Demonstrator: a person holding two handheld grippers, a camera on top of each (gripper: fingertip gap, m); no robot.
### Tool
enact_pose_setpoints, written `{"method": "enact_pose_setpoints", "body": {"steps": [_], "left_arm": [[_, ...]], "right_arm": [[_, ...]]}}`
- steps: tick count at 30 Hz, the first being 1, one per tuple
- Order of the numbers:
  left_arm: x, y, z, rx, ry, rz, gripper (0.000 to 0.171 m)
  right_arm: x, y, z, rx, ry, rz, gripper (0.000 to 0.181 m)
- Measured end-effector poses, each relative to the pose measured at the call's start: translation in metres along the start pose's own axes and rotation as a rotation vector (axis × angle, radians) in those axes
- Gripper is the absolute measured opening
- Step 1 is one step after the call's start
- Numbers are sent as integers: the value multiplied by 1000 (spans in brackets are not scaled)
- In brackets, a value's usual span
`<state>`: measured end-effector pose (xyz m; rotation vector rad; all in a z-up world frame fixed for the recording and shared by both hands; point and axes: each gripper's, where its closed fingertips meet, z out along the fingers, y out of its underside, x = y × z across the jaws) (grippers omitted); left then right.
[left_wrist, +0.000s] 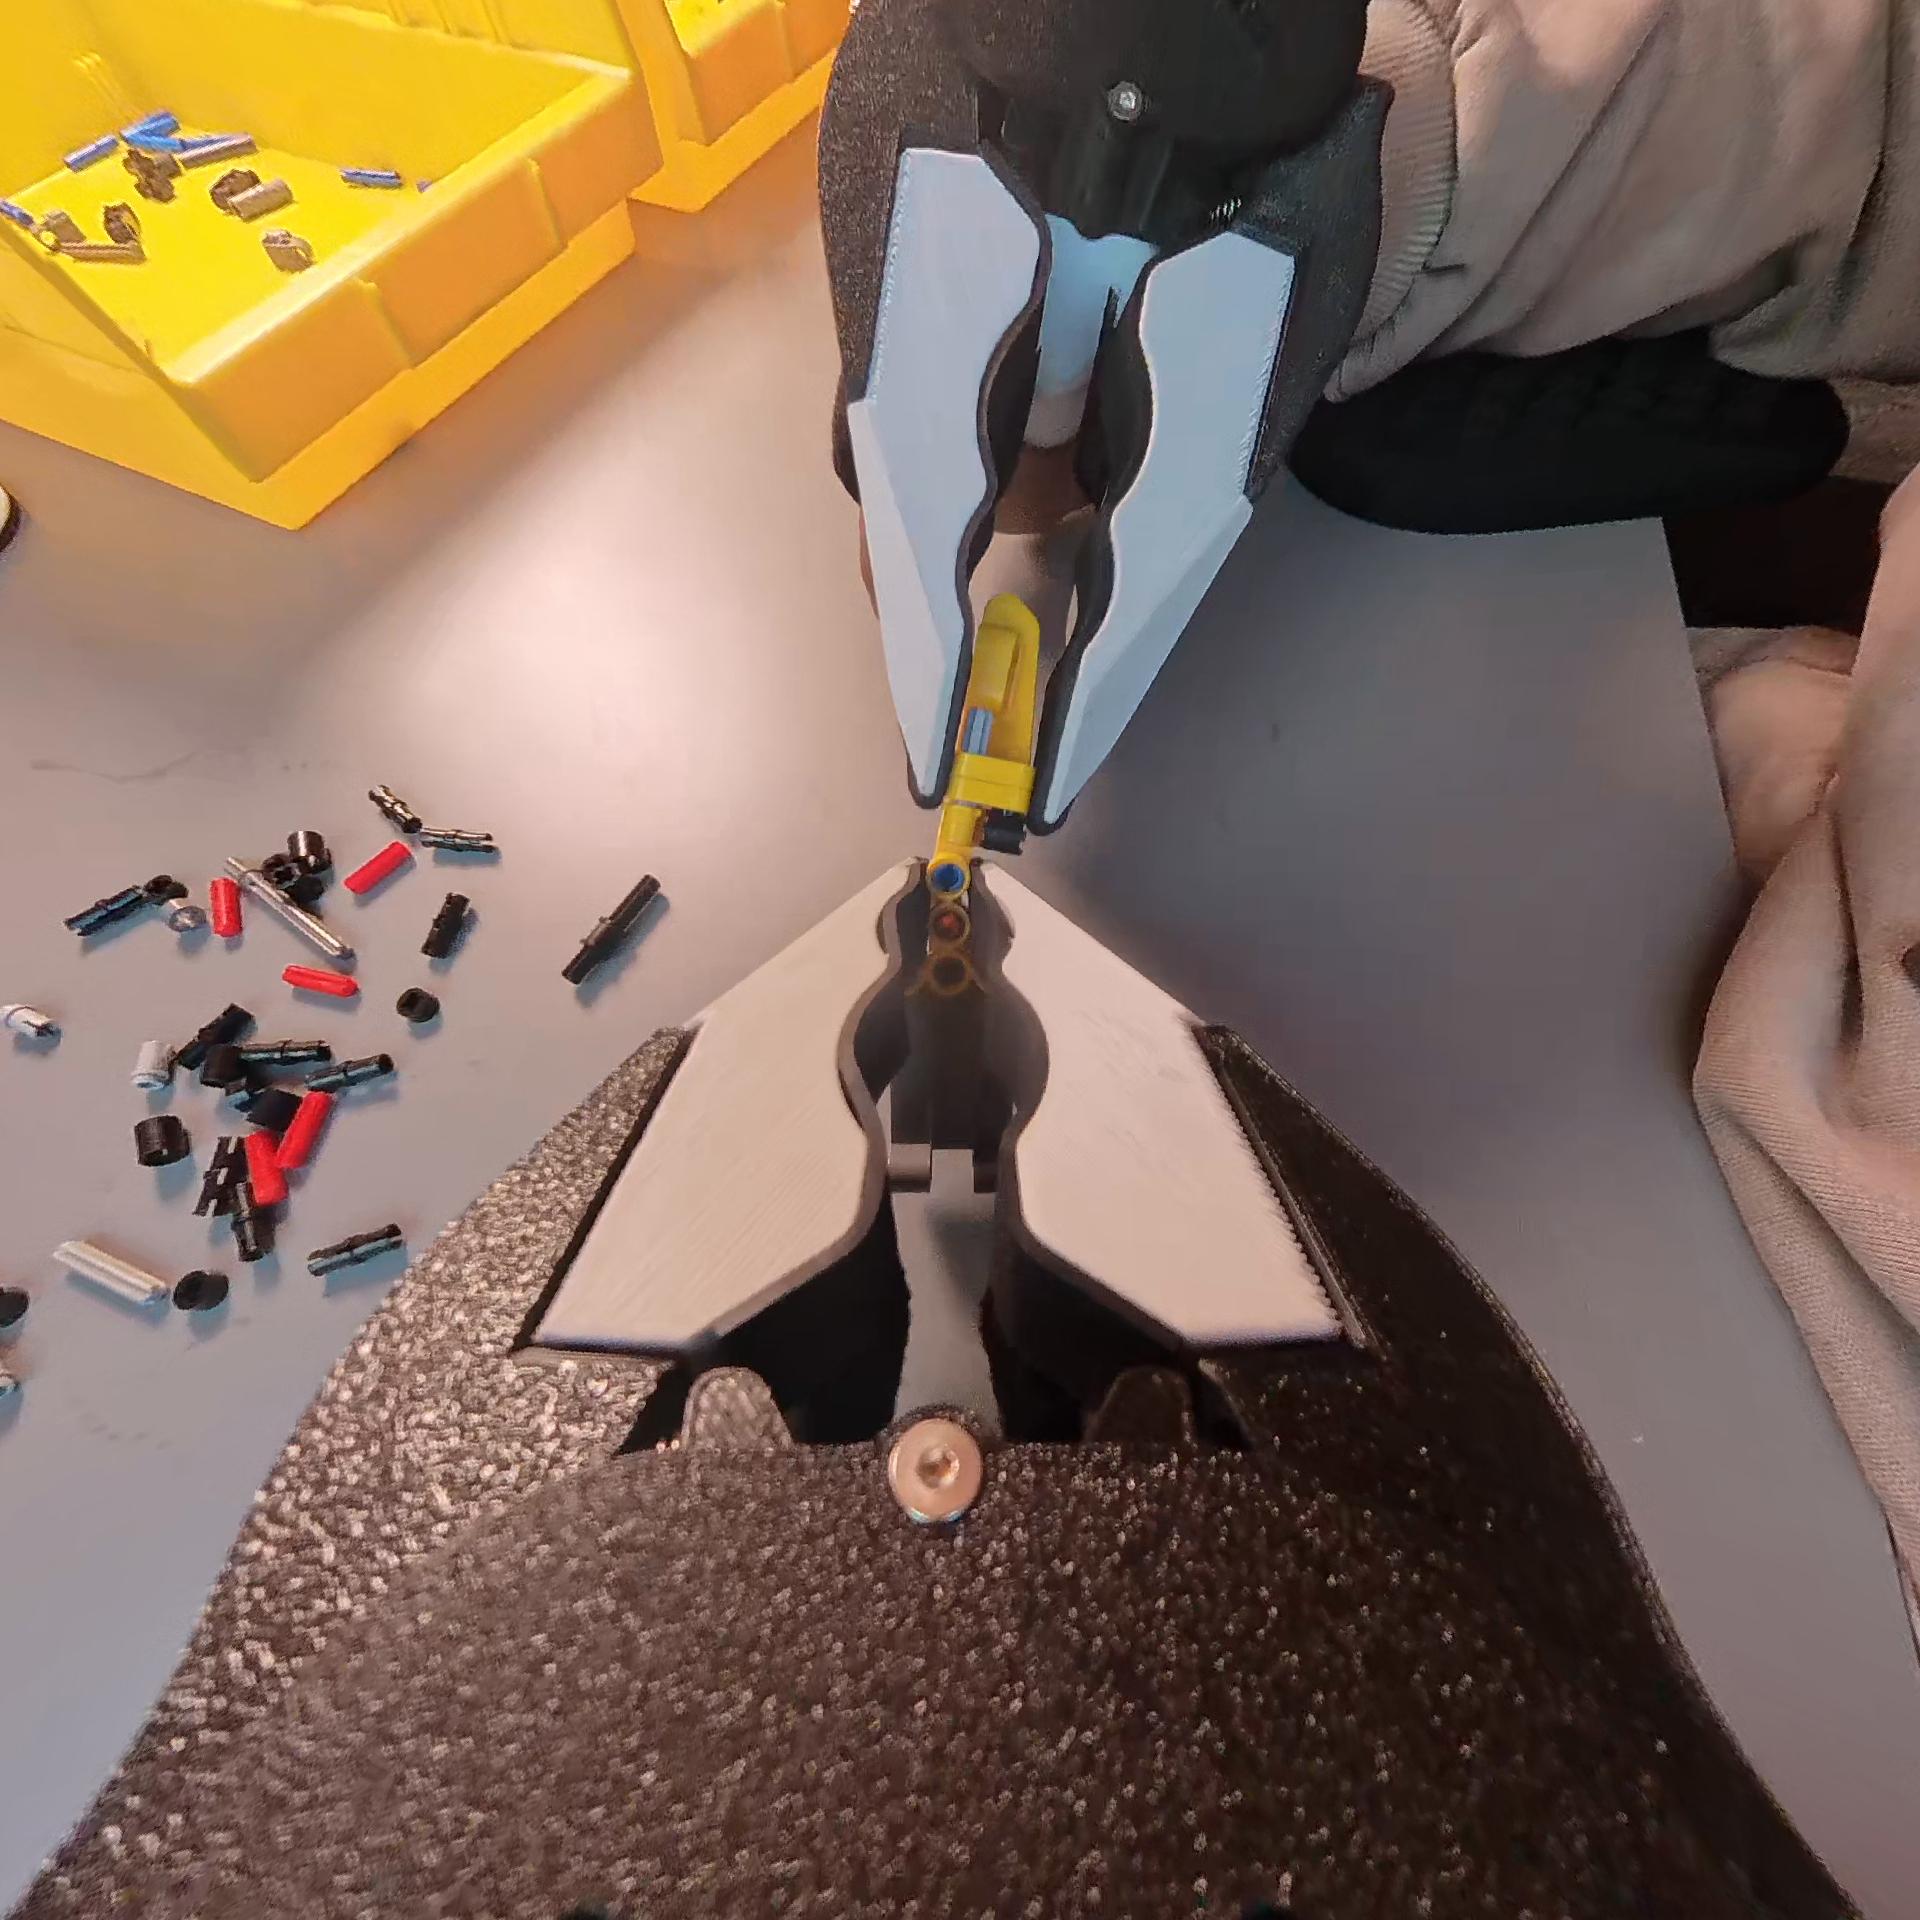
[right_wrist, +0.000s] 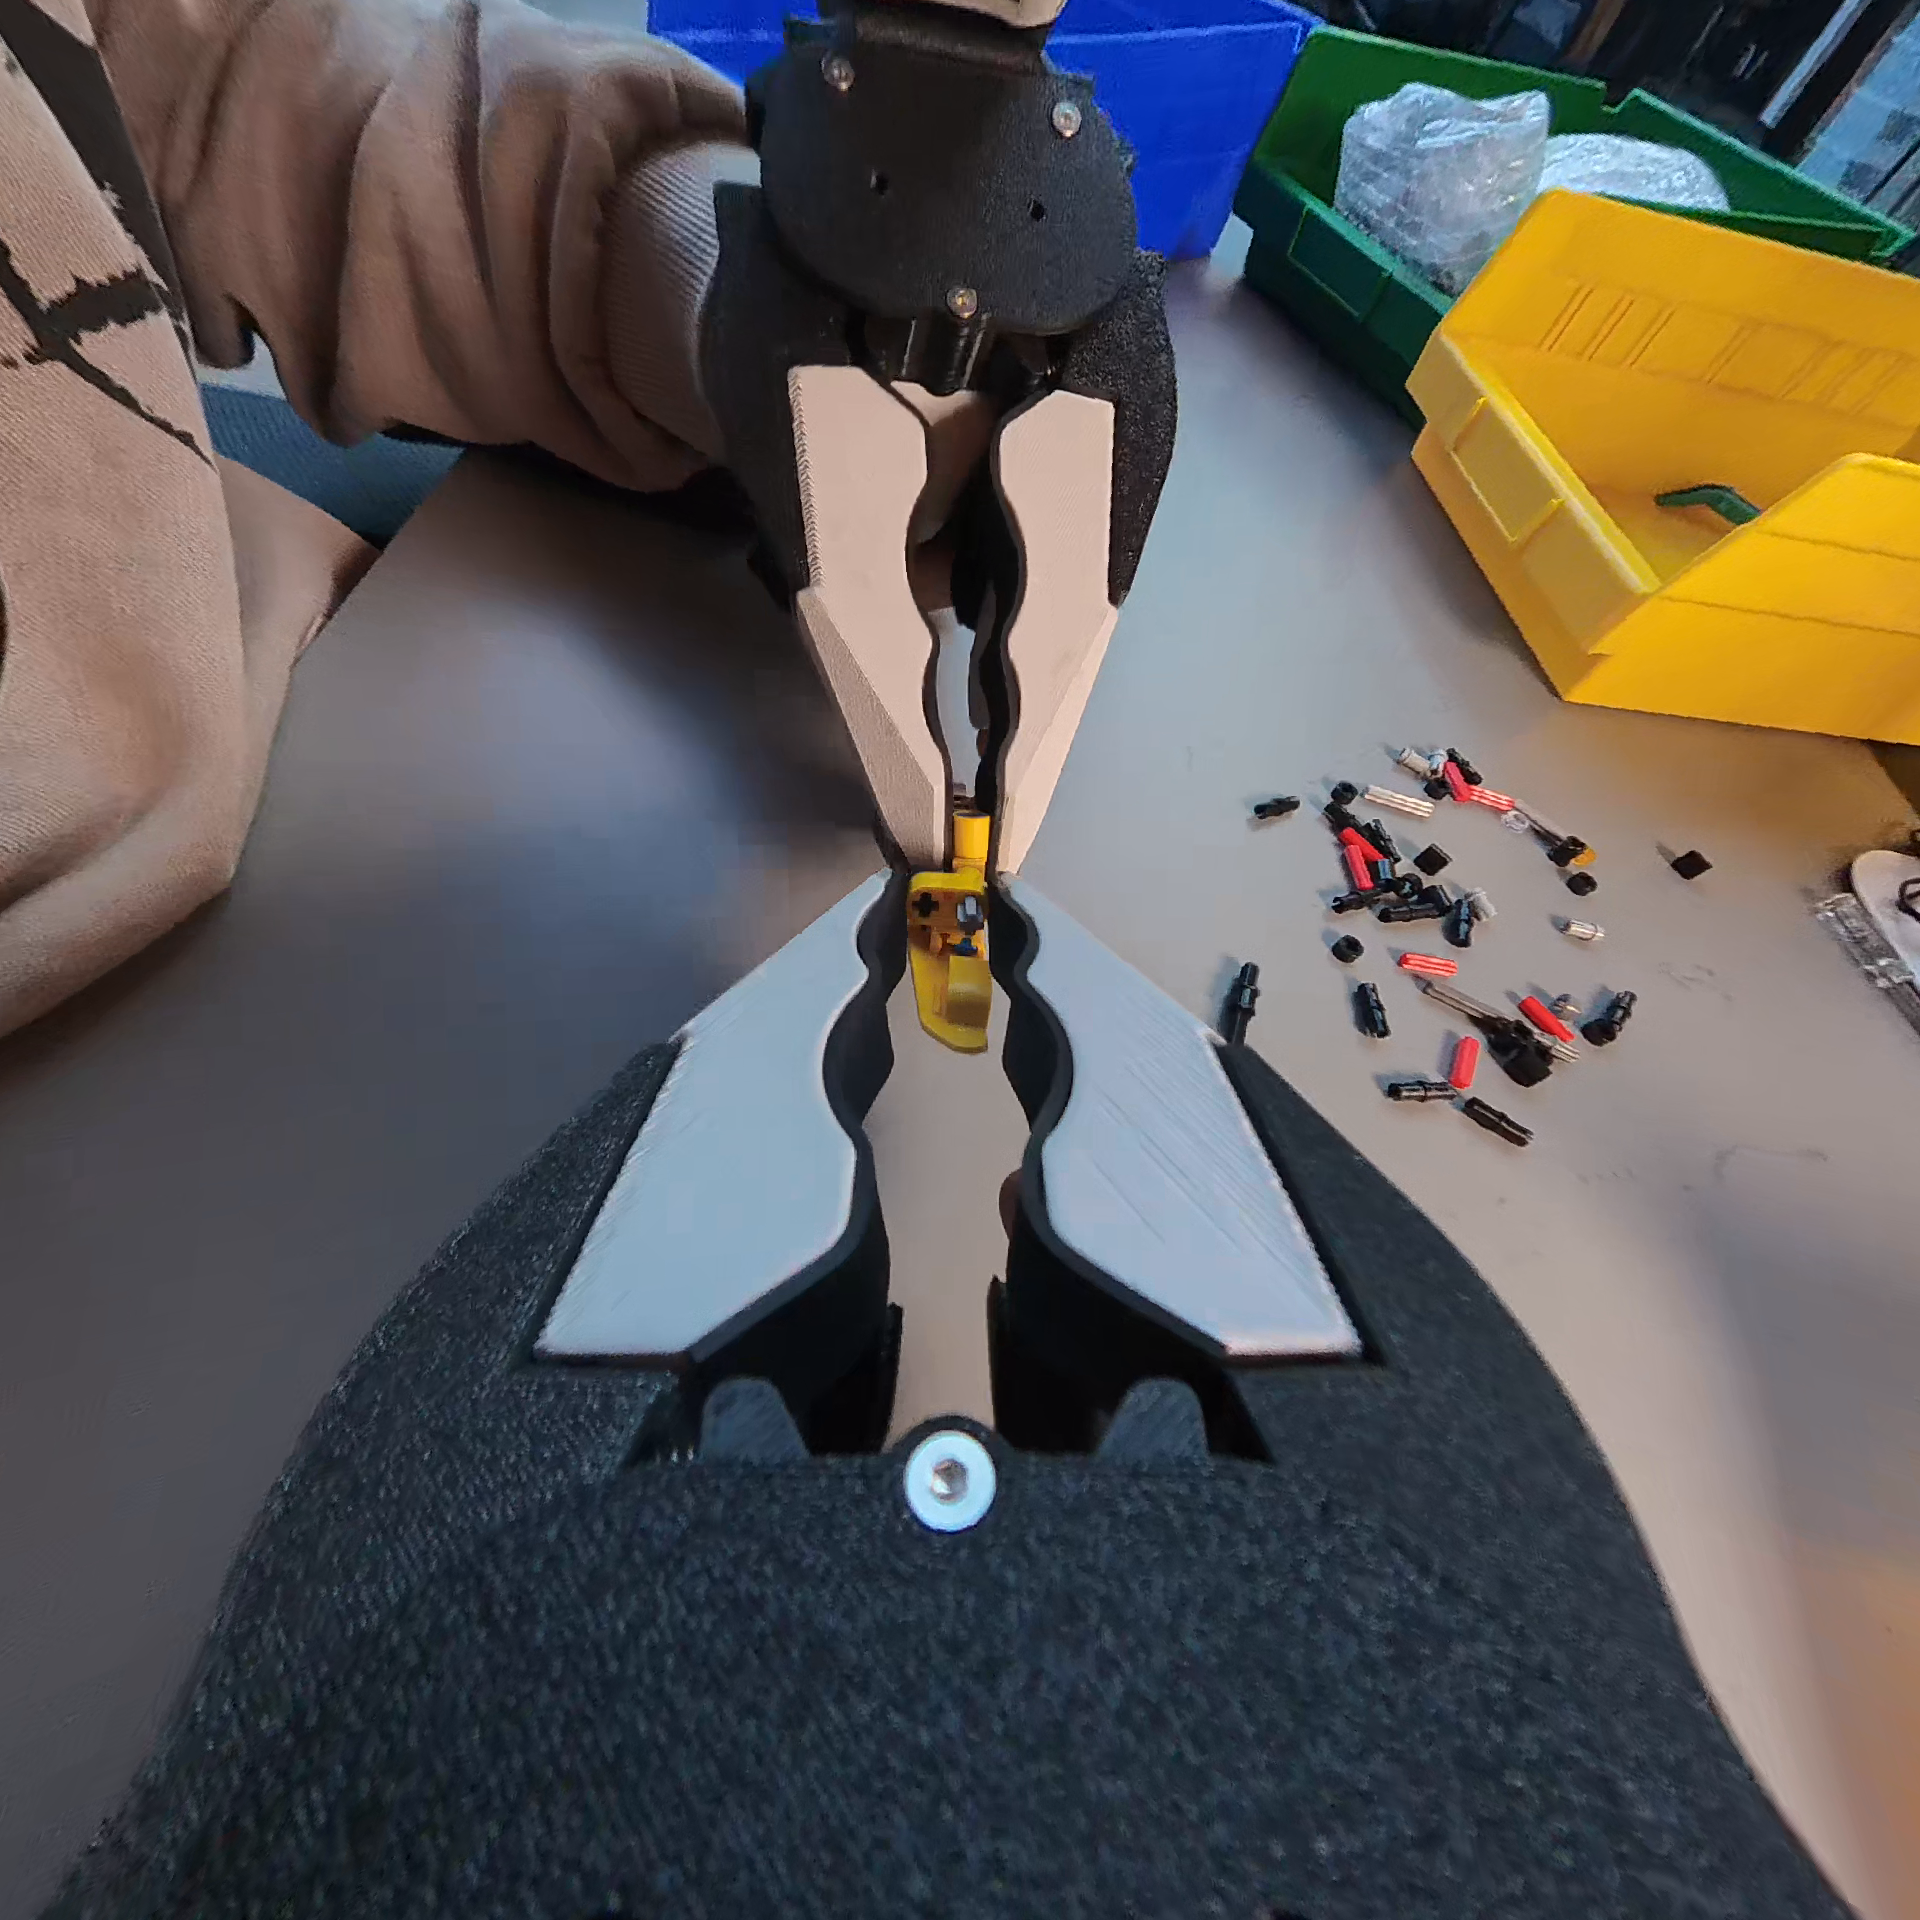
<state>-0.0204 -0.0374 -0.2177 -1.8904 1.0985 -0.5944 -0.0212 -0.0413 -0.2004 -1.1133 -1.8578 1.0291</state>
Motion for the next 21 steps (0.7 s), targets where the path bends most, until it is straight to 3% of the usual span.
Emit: {"method": "enact_pose_setpoints", "body": {"steps": [2,4,5,10,14,16,18,21], "left_arm": [[-30,27,-10,-114,-124,12,6],[-36,3,-31,80,-68,-135,5],[-41,-4,-36,109,-89,-123,6],[-35,21,-11,-27,-60,-96,7],[-33,22,-4,-45,-40,-98,7],[-30,25,-1,-70,-34,-82,16],[-27,17,-2,-27,-27,-78,25],[-12,-15,-12,153,92,-163,24]], "right_arm": [[14,-7,-18,76,33,52,12],[36,-13,-50,150,92,108,12],[39,-10,-55,133,118,84,12],[26,-7,-42,143,56,94,13],[24,-5,-38,146,27,103,13],[20,-3,-34,133,19,95,14],[17,-3,-32,128,17,81,14],[14,-12,-29,154,32,44,14]]}}
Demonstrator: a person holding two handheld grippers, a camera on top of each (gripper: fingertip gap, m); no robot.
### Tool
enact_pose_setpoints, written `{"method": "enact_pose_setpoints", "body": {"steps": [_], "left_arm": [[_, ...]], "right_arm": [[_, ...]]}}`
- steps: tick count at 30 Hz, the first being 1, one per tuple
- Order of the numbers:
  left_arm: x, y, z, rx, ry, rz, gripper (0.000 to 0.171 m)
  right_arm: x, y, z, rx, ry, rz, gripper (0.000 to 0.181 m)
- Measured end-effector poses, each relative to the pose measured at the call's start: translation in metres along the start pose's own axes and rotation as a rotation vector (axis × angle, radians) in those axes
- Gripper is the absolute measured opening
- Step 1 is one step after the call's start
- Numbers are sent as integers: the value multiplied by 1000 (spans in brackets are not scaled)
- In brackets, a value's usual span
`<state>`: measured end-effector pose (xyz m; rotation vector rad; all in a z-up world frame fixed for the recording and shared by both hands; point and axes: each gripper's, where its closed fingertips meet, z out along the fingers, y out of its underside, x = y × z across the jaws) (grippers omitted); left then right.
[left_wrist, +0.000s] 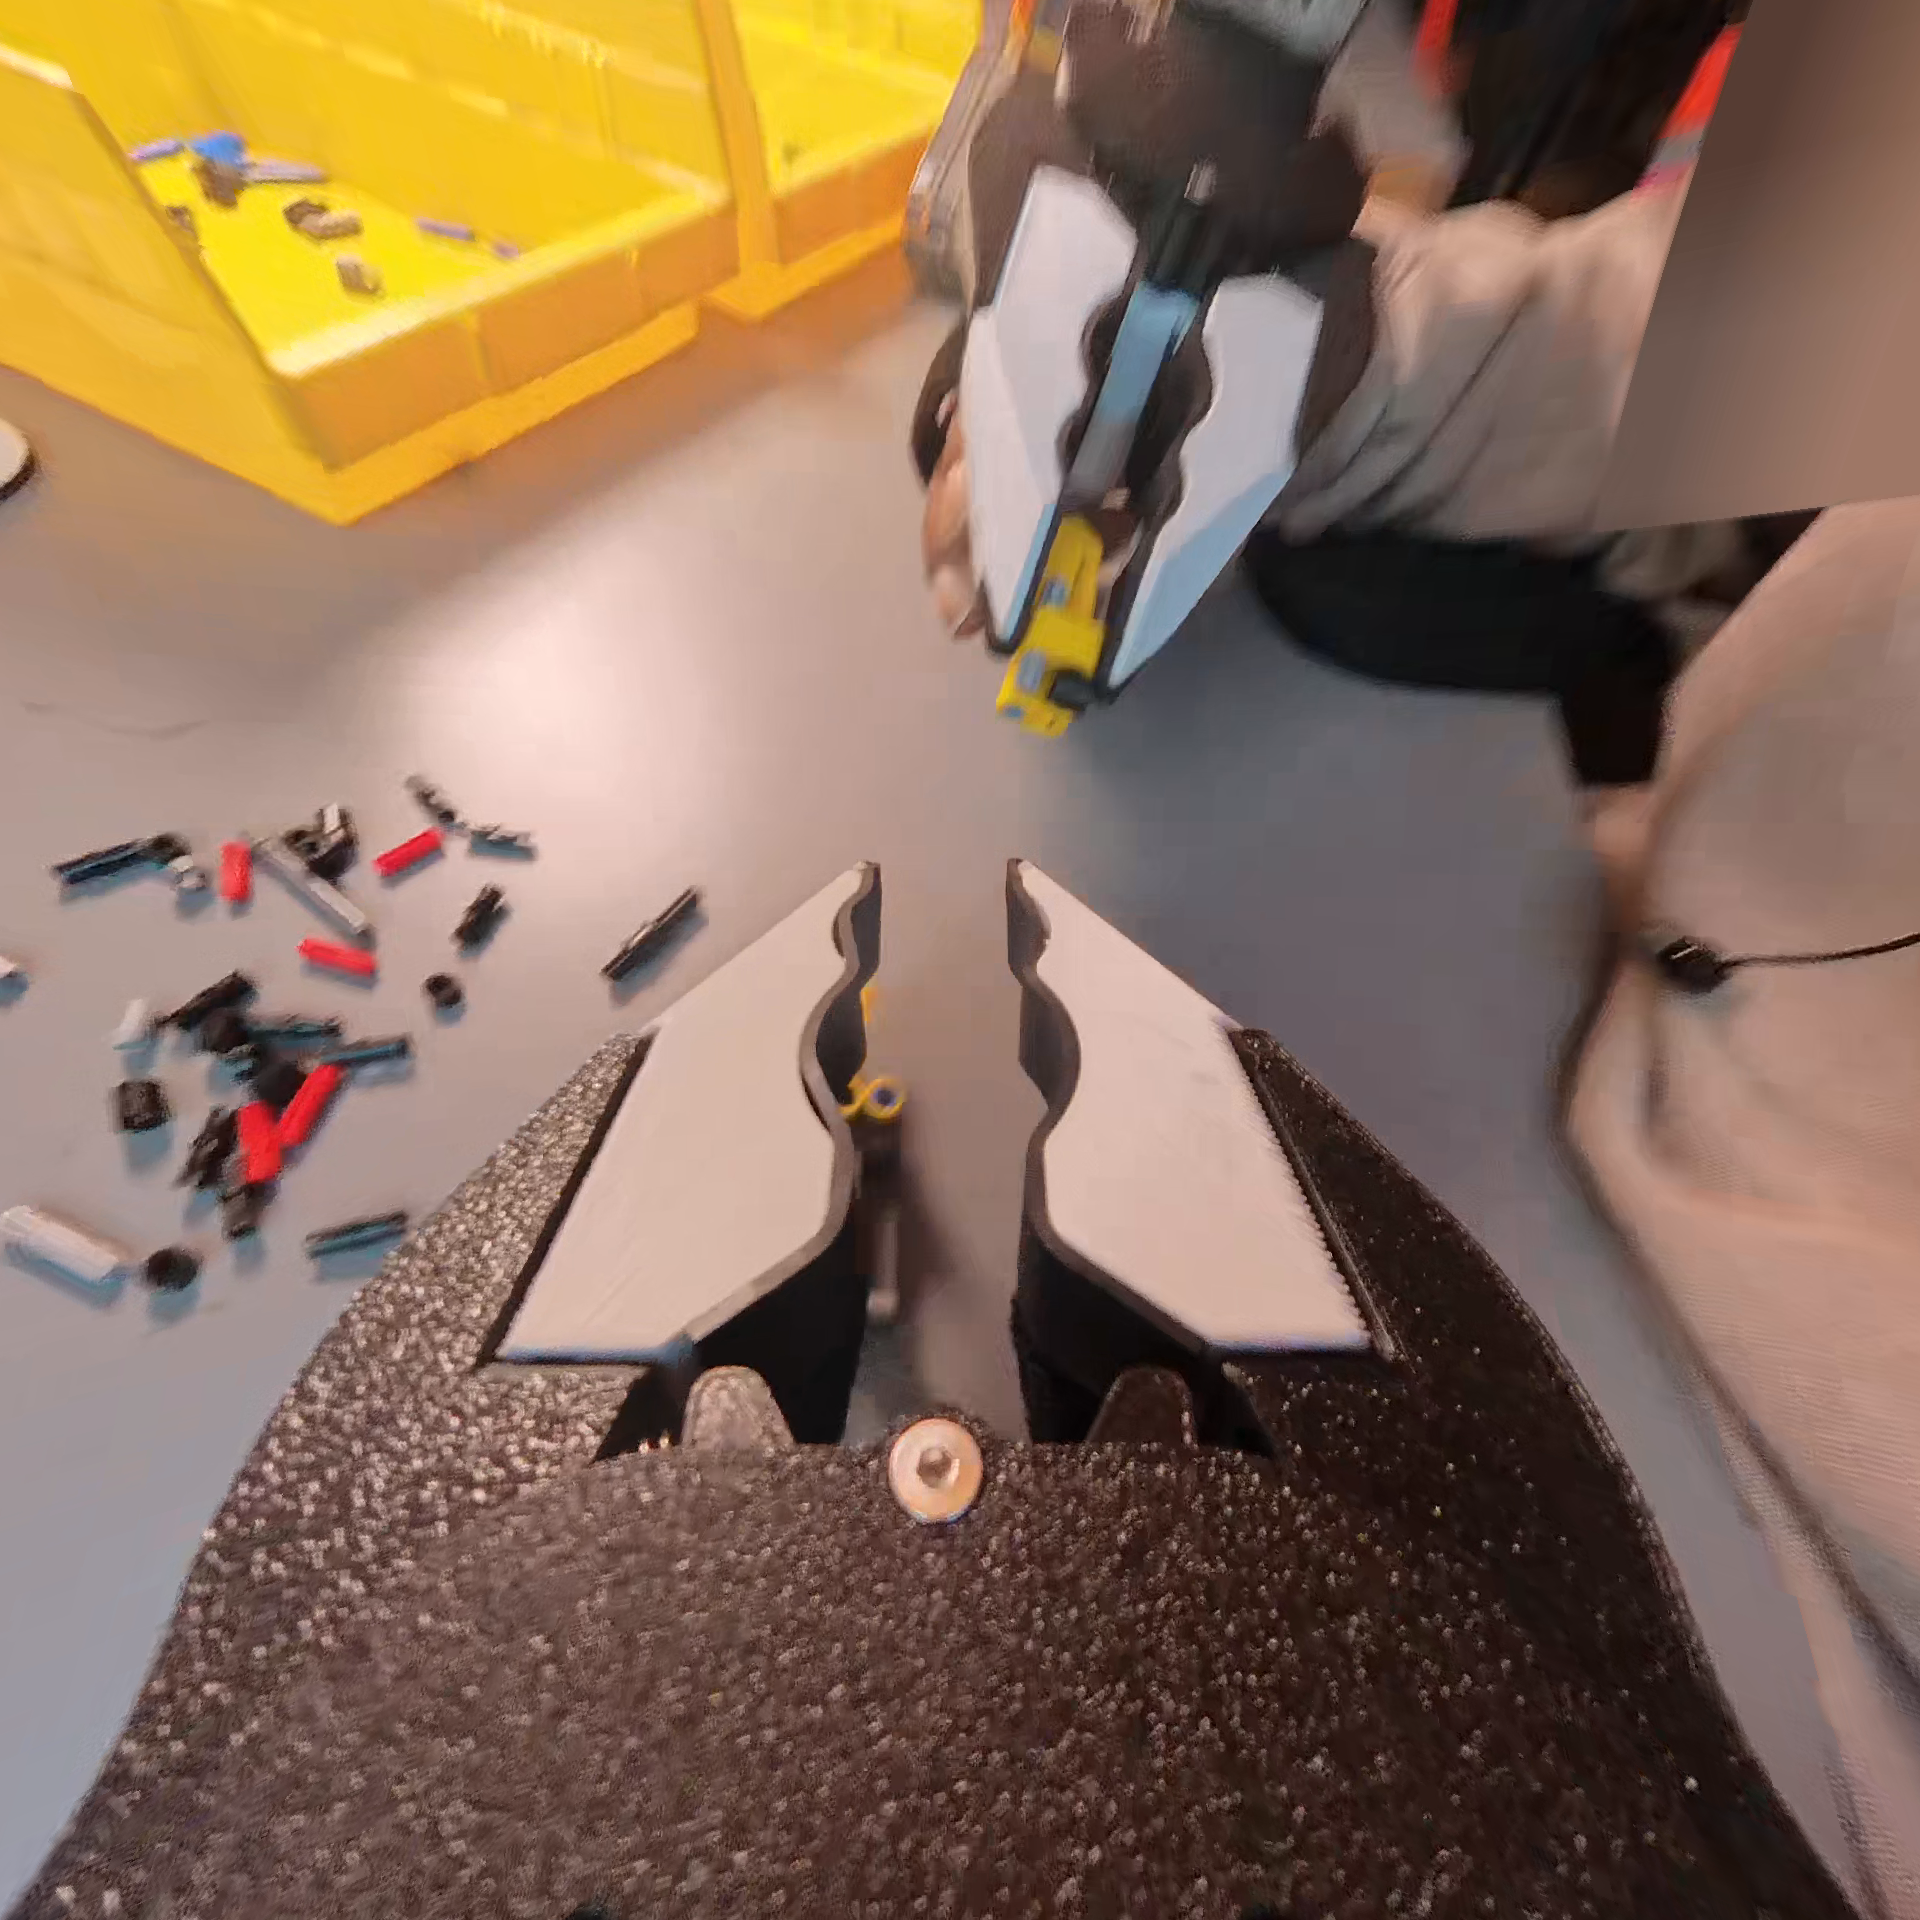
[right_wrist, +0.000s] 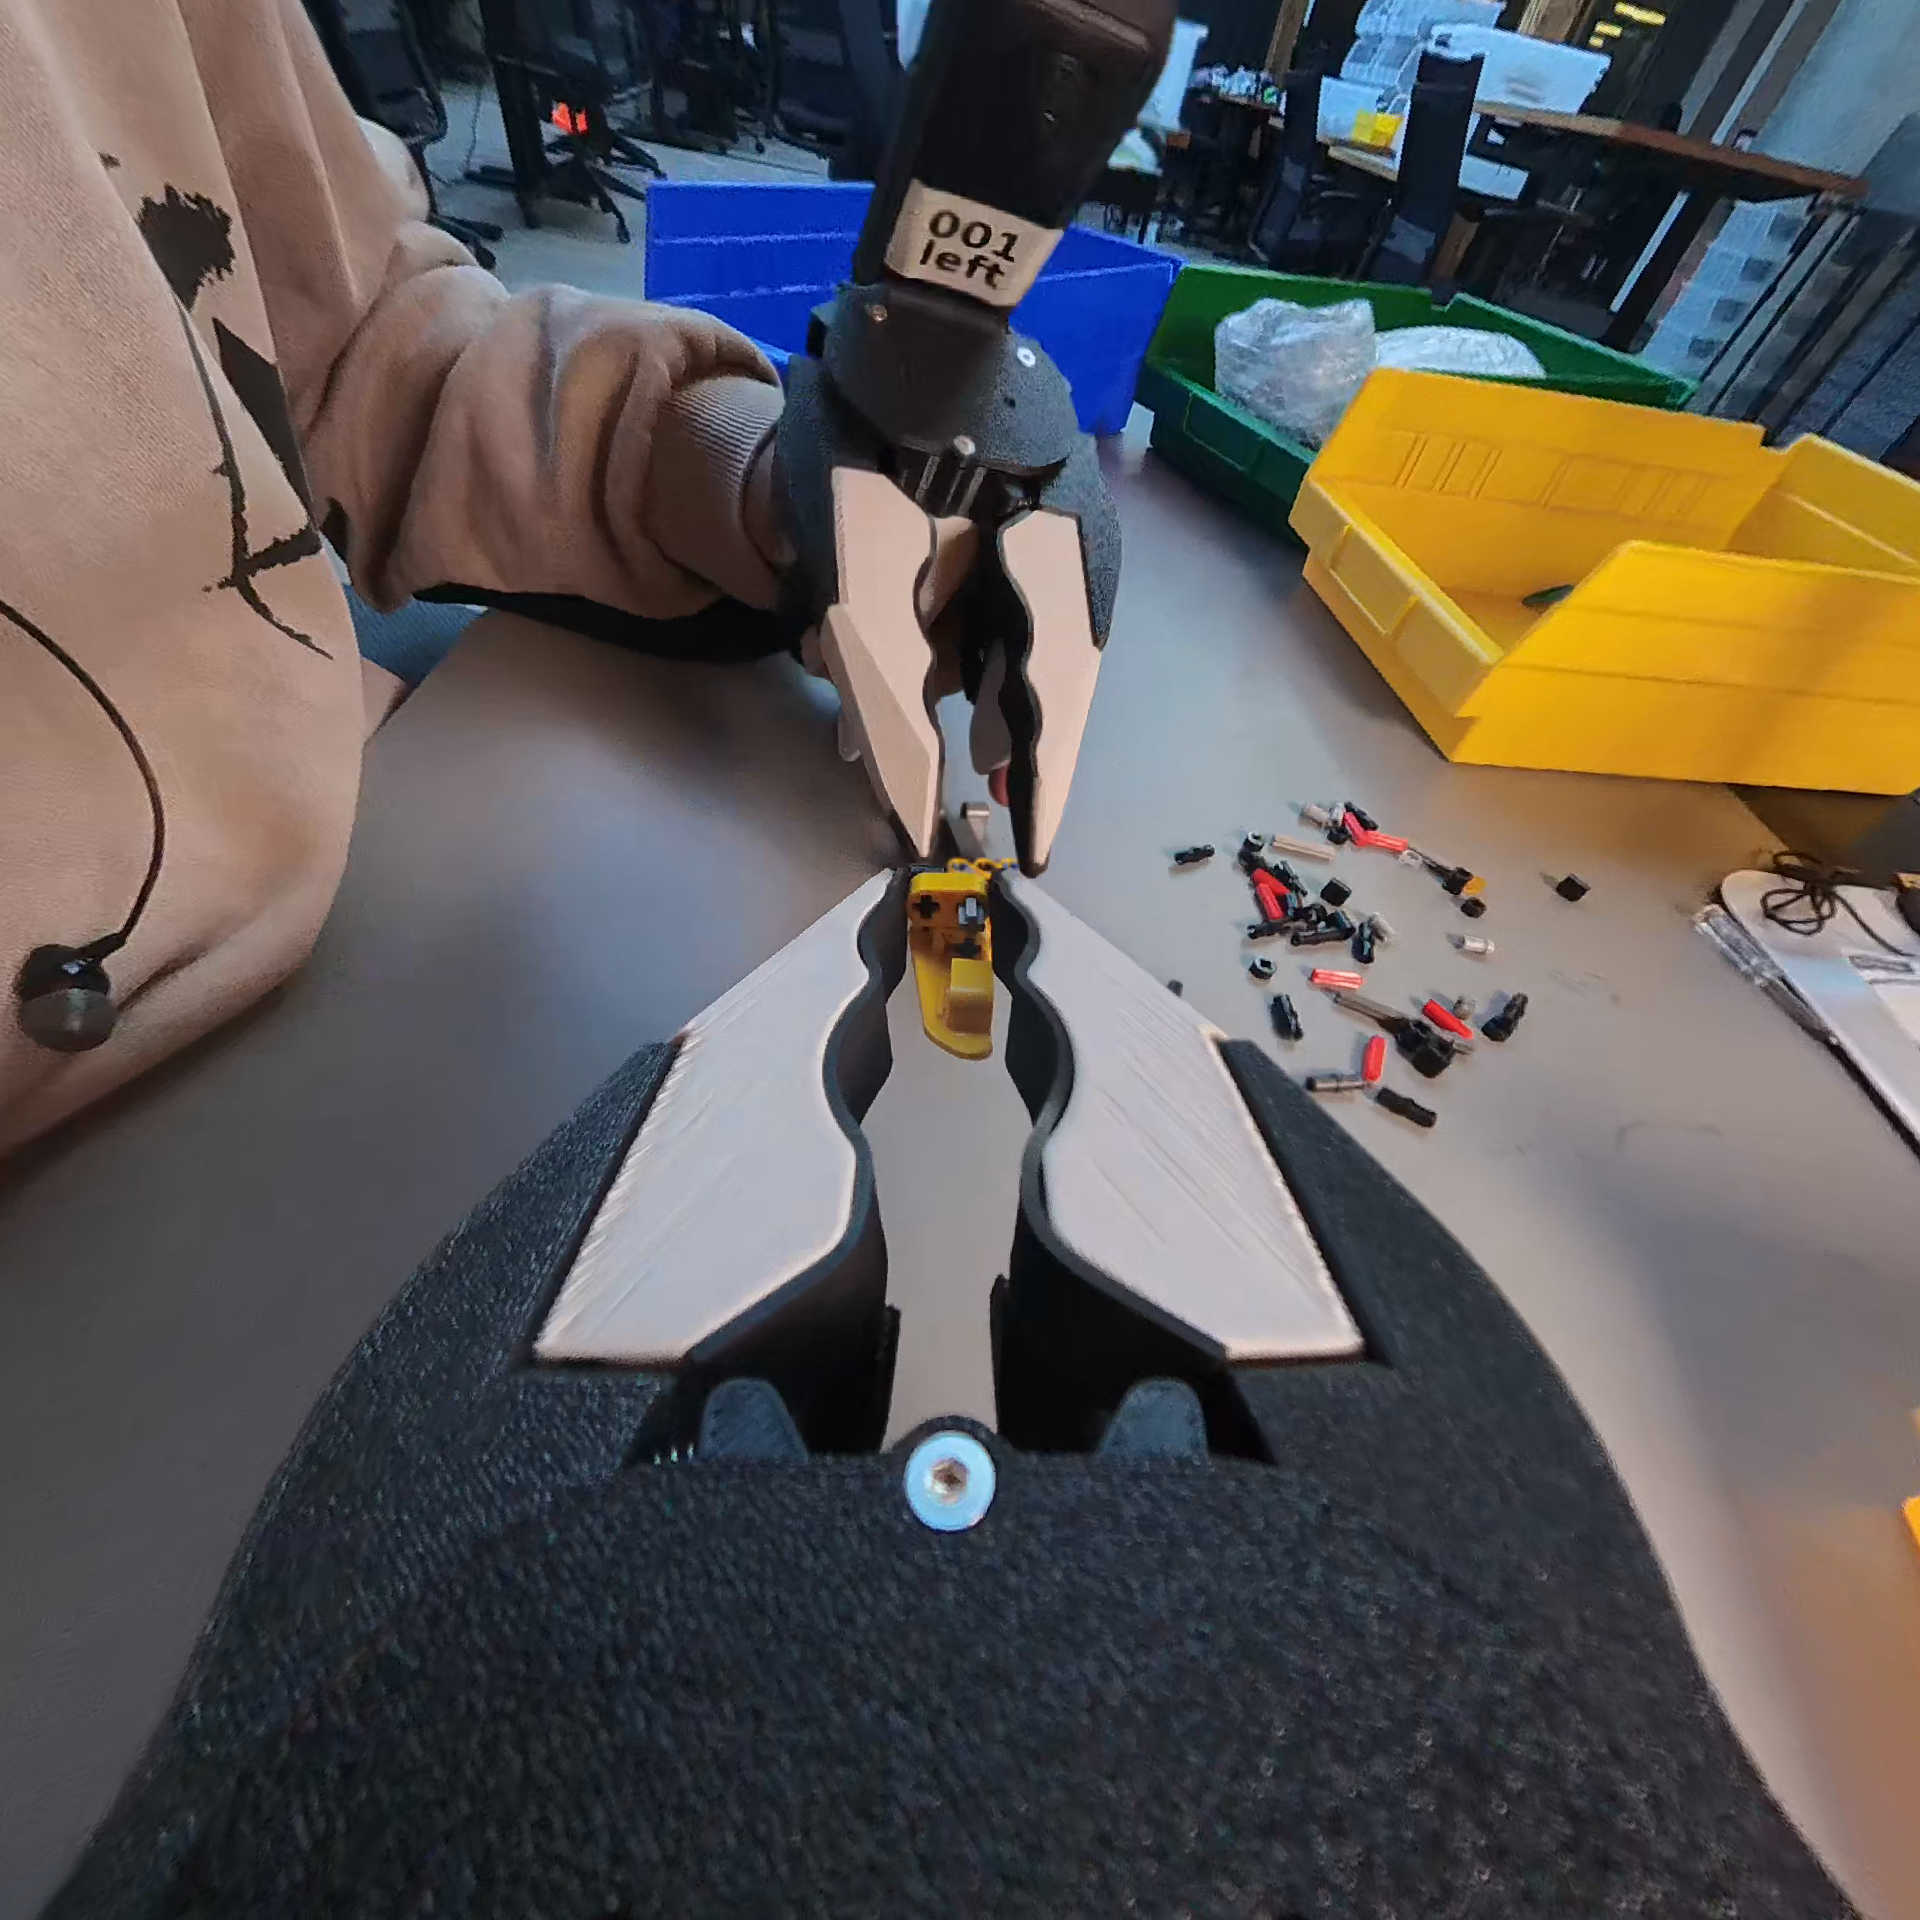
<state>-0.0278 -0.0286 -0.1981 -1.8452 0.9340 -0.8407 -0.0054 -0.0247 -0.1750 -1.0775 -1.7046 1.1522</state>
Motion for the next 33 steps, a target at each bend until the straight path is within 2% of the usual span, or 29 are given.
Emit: {"method": "enact_pose_setpoints", "body": {"steps": [3,6,10,13,17,20,24,33], "left_arm": [[24,-28,-4,153,199,-186,22],[31,-40,-9,228,318,-332,24],[30,-42,-12,243,342,-389,24],[34,-46,-15,272,364,-388,16],[34,-46,-15,273,374,-415,16],[38,-46,-13,271,409,-448,26],[43,-49,-14,283,473,-493,19],[42,-44,-12,249,458,-506,15]], "right_arm": [[-7,-13,7,39,20,-72,14],[-10,-25,10,67,62,-142,14],[-11,-37,8,104,109,-203,13],[-14,-40,9,113,106,-215,13],[-15,-40,9,112,109,-226,13],[-16,-43,10,127,109,-230,13],[-18,-45,11,136,107,-239,13],[-20,-39,13,84,94,-226,13]]}}
